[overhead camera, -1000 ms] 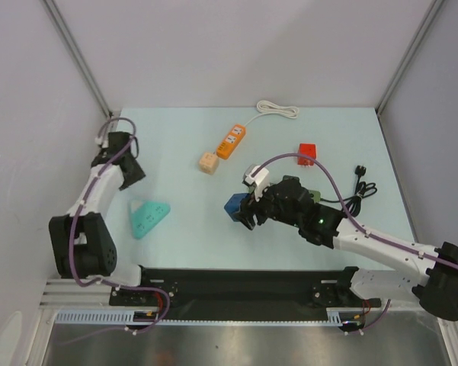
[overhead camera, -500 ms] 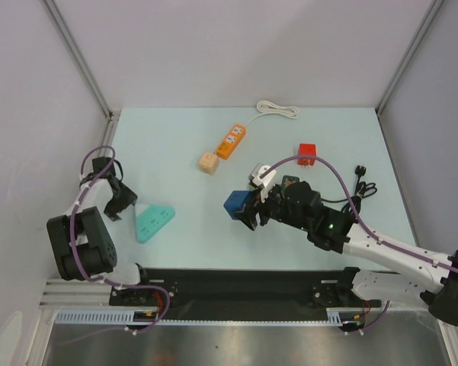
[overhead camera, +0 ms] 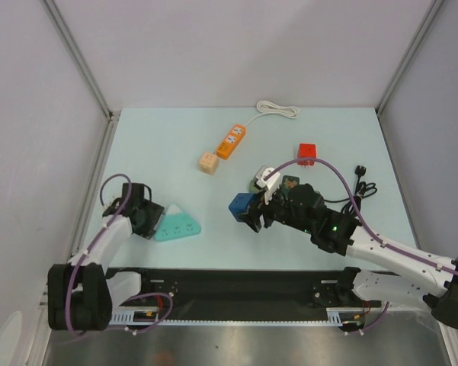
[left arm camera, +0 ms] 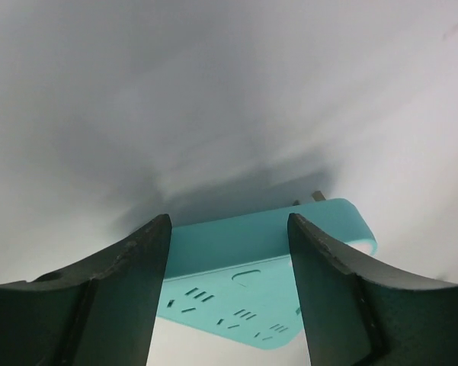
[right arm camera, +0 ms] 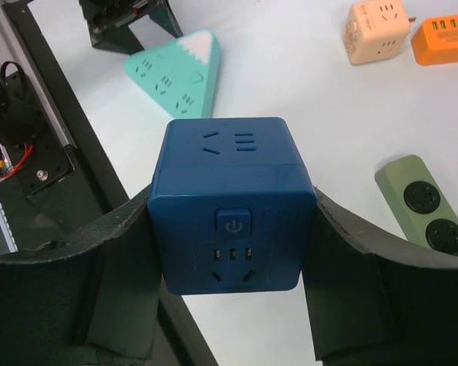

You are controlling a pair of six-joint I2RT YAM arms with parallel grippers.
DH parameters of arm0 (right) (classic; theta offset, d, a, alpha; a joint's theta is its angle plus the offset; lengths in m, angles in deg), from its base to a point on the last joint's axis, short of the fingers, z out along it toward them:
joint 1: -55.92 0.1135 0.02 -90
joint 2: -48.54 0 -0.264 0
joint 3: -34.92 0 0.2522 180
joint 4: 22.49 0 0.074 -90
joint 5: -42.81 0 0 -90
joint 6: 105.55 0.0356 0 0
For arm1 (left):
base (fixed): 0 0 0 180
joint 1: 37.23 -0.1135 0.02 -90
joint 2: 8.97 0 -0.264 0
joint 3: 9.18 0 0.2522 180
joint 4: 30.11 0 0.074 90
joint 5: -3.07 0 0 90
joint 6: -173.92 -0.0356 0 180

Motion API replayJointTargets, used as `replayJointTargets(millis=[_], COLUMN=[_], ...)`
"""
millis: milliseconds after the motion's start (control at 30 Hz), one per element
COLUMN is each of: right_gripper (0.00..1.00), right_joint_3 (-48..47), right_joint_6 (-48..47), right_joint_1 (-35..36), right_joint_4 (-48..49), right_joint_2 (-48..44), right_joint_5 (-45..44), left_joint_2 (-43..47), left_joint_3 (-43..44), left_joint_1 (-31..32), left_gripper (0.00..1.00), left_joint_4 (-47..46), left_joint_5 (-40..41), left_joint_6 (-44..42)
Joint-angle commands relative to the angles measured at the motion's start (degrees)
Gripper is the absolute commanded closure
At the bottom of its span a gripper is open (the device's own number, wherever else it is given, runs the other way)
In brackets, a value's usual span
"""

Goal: Insert the plug

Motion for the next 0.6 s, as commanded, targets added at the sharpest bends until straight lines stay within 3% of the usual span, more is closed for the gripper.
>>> replayJointTargets(millis=[0,67,167,300,567], right_gripper=[1.0,1.0,1.0,1.0,1.0], right_joint_3=[-0.1,0.4,1.0,0.6,-3.5], right_joint_6=[1.5,2.0,1.8,2.1,11.2], right_joint_1=[-0.2,-0.2,-0.2,-0.2,-0.1], right_joint_4=[0.0,-1.0,-1.6,-2.2,-11.1], right_joint_2=[-0.4,-0.3,-0.3,1.0,6.5], right_joint_5=[-1.7,-1.8,-1.8,-1.8,-7.0], left_joint_2=[4.4,5.0,3.5,0.9,-1.5], left_joint_3=[-3.7,-4.8,-1.2,5.1,13.1], left_joint_1=[7.1,12.6,18.4,27.2,32.0], left_gripper=[0.31,0.31,0.31,0.31,0.33], left_joint_4=[0.3,0.0,1.9,11.3,27.2], left_joint_5=[0.2,0.3,2.2,6.4,13.6], left_joint_6=[18.7,24.5,26.6,33.7,35.5])
